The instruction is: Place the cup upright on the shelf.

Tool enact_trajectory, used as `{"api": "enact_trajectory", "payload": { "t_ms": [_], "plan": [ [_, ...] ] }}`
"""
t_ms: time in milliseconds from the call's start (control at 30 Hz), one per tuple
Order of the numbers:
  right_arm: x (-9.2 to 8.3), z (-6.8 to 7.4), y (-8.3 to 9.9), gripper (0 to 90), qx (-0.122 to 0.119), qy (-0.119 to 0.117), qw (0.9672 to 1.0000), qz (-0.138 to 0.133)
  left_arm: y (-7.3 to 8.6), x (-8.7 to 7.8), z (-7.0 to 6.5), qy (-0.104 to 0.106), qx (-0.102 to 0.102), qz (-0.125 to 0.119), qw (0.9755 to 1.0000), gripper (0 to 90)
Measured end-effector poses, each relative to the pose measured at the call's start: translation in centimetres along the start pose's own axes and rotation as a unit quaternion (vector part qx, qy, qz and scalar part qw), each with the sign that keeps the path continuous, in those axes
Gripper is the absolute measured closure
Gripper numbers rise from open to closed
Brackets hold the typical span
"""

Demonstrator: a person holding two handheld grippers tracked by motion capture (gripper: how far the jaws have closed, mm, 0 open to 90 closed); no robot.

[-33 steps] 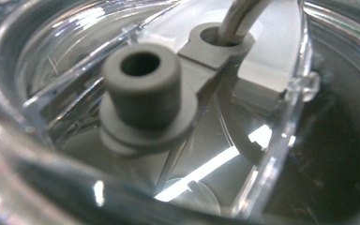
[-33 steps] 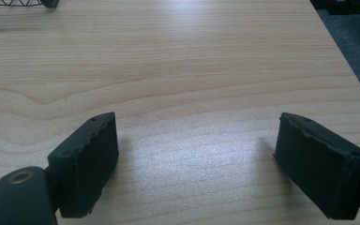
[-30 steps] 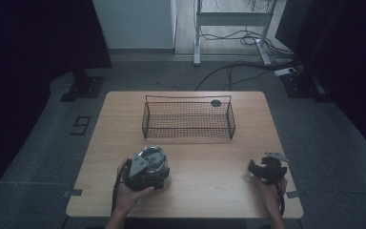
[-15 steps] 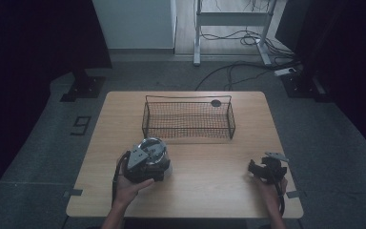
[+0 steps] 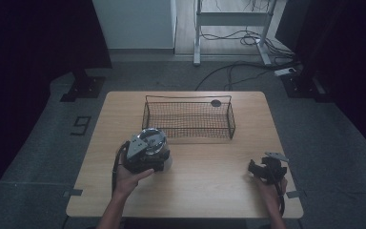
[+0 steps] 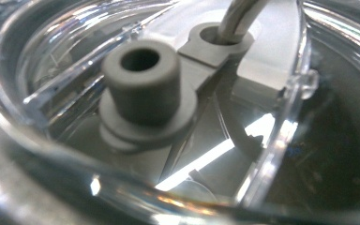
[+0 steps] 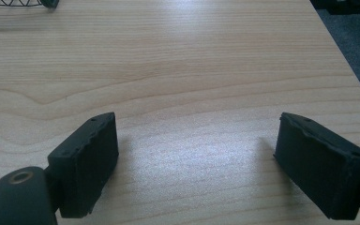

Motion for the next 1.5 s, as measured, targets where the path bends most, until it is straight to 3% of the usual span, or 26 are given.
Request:
{"api": "enact_trajectory", "payload": {
  "t_ms": [700,1500],
  "plan": [
    [0.0,0.0,0.0,13.4,0.0,0.0,1.0,0.0,-4.9,1.2,2.0,-0.003,-0.003,-0.018,0.9998,3.9],
    [0.0,0.0,0.0,13.4,-0.001,0.001,1.0,-0.002,-8.0,3.7,4.3,-0.008,-0.012,-0.015,0.9998,3.9]
  ]
}}
Point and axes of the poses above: each handheld gripper's, and its own axes: x roughly forward along the jaws, y roughly out of its underside, z roughly to its left, the point moved 8 cm from there along x, roughly forward along the jaws, and after that the axes turned 4 degrees about y, right-handed, at the moved point
